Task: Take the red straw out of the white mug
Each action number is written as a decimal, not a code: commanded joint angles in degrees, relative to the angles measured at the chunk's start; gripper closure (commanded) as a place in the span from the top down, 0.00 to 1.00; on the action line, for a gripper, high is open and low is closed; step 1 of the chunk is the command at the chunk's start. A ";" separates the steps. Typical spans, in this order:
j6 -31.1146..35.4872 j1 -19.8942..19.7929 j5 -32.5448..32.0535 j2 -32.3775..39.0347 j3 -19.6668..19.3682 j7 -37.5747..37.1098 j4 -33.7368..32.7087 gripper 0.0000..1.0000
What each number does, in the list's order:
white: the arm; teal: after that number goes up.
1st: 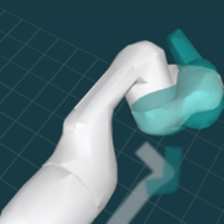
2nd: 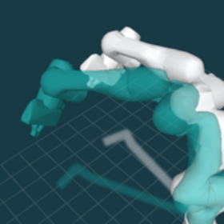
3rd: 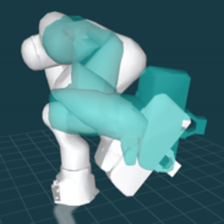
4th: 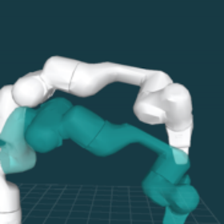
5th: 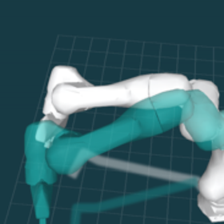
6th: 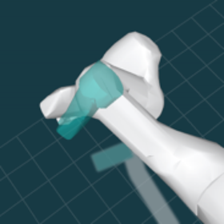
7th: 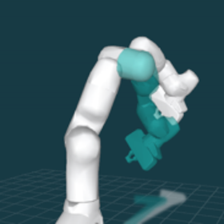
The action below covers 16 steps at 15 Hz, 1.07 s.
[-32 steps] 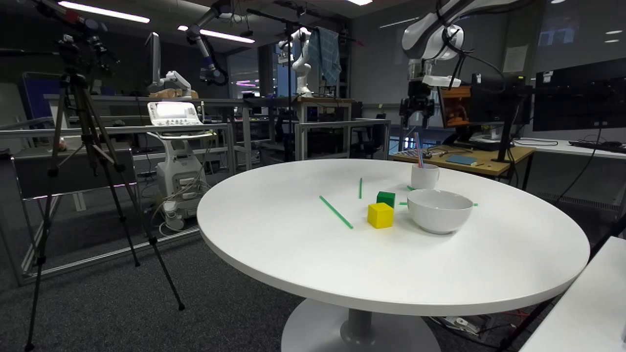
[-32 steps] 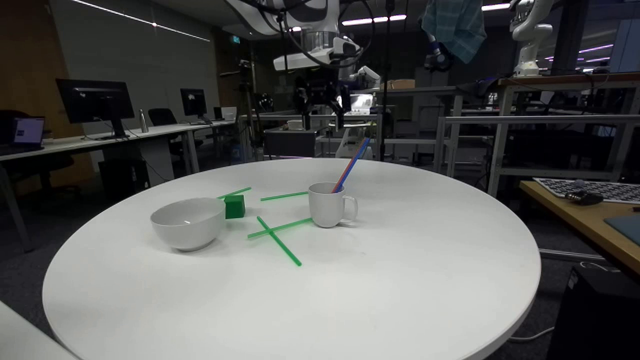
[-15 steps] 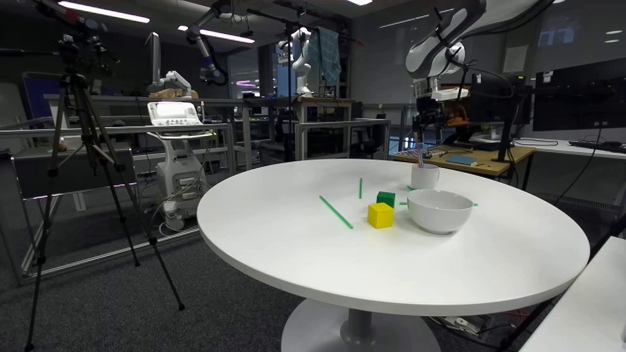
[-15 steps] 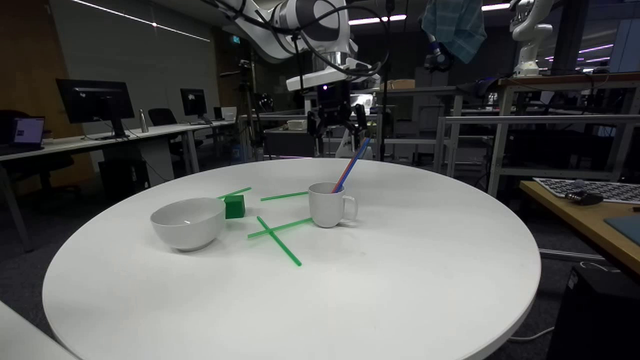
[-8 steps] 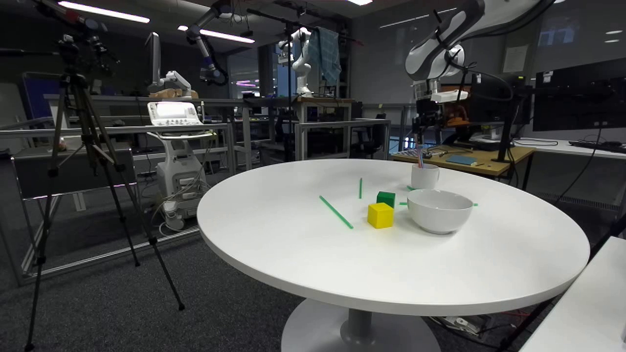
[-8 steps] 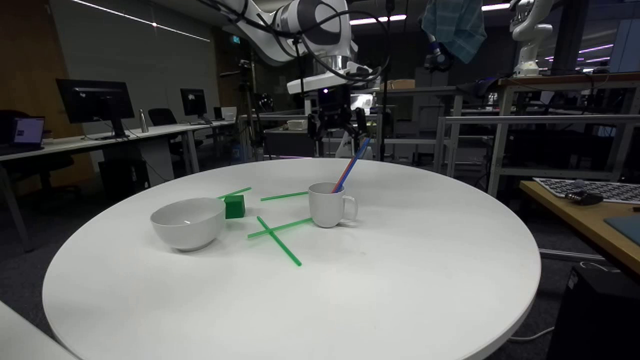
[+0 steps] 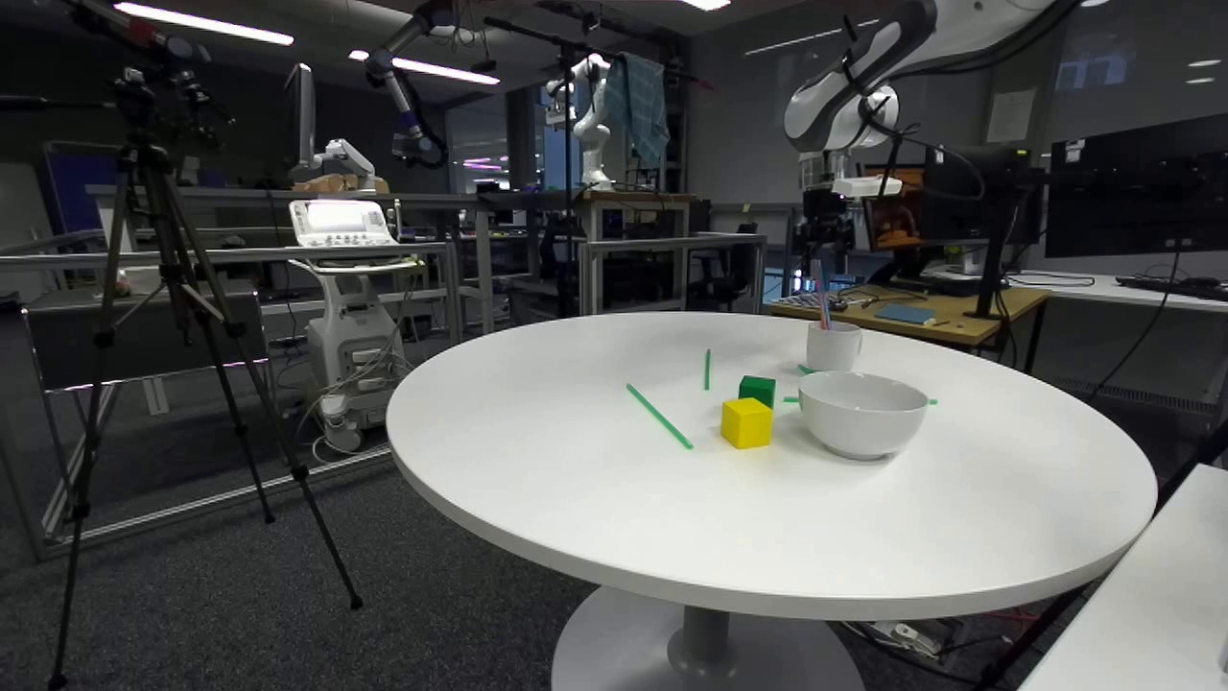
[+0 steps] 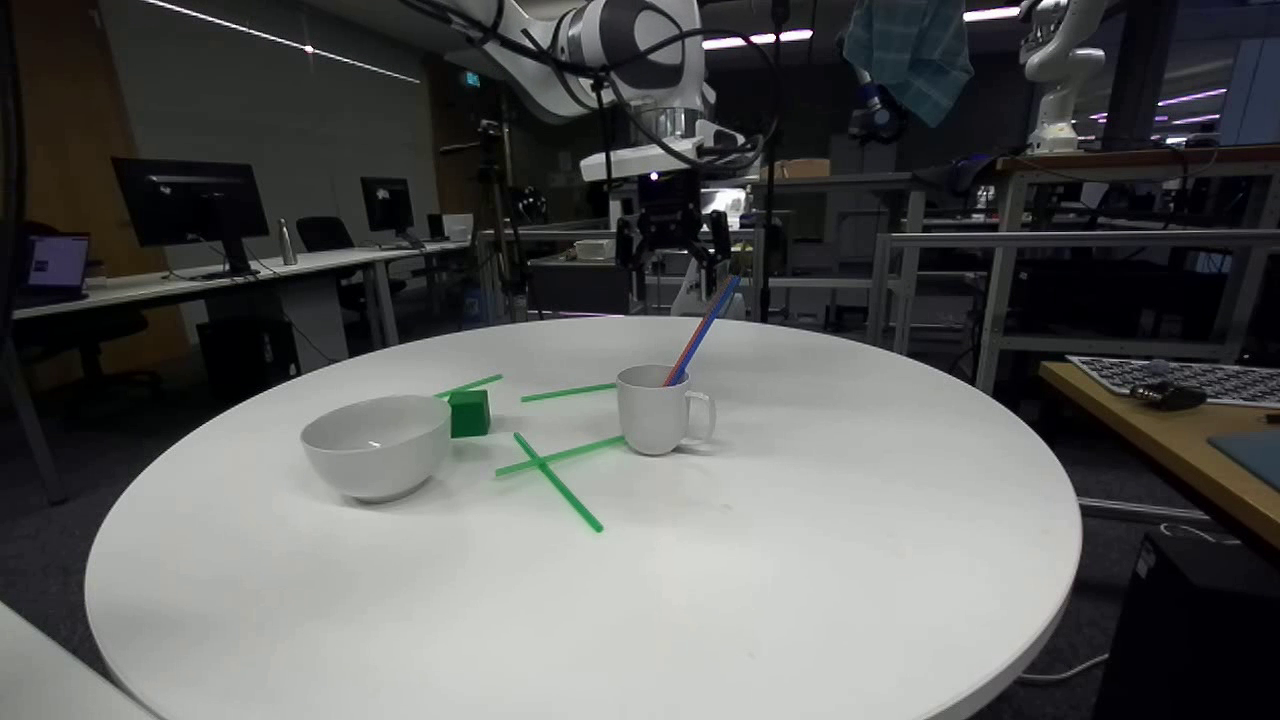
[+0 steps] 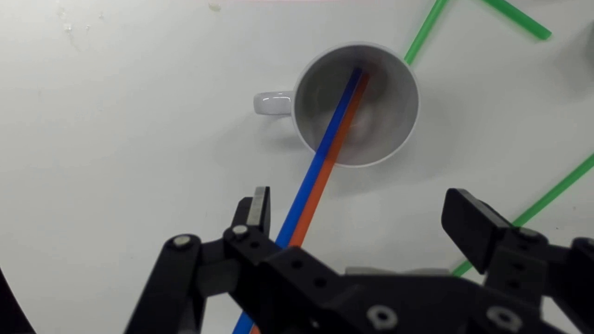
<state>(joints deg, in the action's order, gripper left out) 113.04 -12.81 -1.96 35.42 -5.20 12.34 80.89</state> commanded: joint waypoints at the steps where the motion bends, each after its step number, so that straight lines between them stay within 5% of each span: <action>1: -4.07 -1.72 2.12 3.90 1.16 3.63 -7.32 1.00; 16: -9.09 -2.97 3.37 11.61 2.82 9.40 -19.35 1.00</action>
<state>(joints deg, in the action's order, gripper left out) 107.23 -14.00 0.15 44.14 -3.82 19.32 67.00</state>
